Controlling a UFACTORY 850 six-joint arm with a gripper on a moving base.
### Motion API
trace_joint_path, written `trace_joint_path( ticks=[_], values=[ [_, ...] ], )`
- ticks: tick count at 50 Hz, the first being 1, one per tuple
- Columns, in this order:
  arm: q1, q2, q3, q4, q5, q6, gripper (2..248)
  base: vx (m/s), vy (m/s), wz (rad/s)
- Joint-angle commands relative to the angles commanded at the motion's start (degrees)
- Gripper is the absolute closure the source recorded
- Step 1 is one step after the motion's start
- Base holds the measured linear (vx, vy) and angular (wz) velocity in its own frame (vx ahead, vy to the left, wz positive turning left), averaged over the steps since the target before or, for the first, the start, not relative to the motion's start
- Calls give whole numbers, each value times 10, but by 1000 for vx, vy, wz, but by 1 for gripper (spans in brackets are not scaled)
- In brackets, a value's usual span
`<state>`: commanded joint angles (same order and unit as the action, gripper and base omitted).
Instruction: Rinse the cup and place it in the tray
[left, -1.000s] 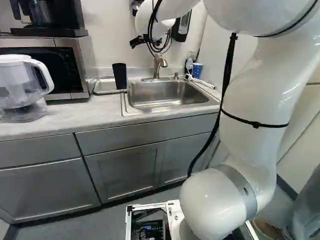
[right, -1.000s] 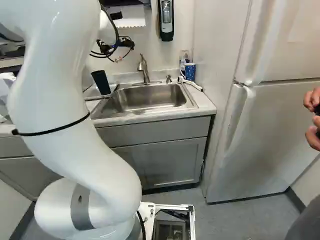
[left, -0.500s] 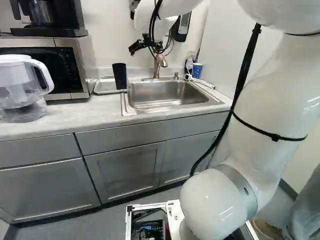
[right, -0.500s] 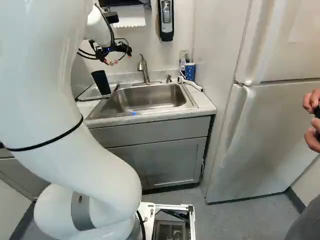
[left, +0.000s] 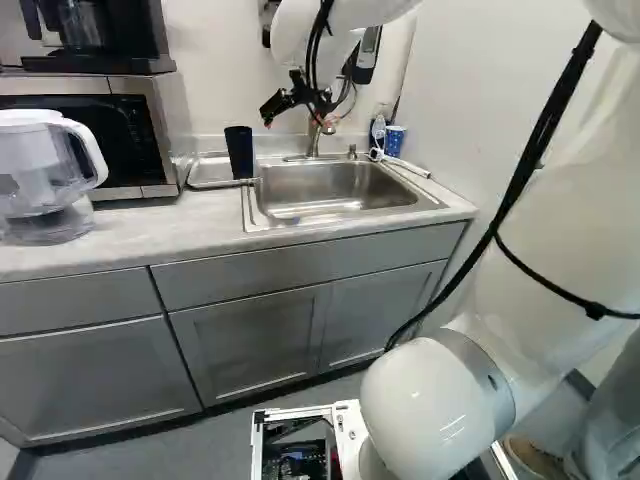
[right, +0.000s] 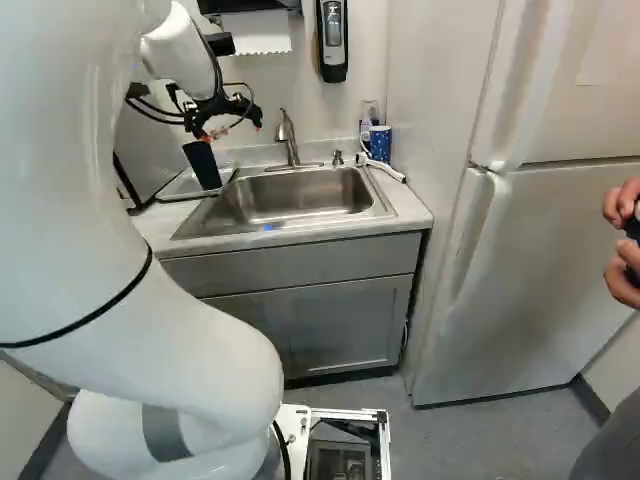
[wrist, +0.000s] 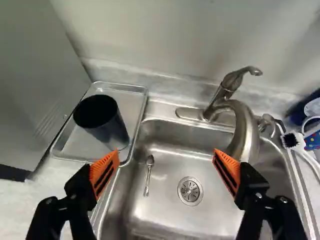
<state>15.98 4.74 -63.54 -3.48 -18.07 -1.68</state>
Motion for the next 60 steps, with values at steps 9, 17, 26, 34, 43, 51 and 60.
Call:
trace_joint_path(
  ticks=[9,17,26,34,43,51,60],
  values=[
    [-13,19,18,8,-30,0,3,0,0,0],
    [-26,36,34,16,-57,0,3,0,0,0],
    [-42,53,49,25,-88,0,3,0,0,0],
    [-58,66,61,34,-115,0,3,0,0,0],
    [-70,74,68,37,-130,0,3,0,0,0],
    [-70,74,68,37,-130,0,3,0,0,0],
    [-70,74,68,37,-130,0,3,0,0,0]
  ],
)
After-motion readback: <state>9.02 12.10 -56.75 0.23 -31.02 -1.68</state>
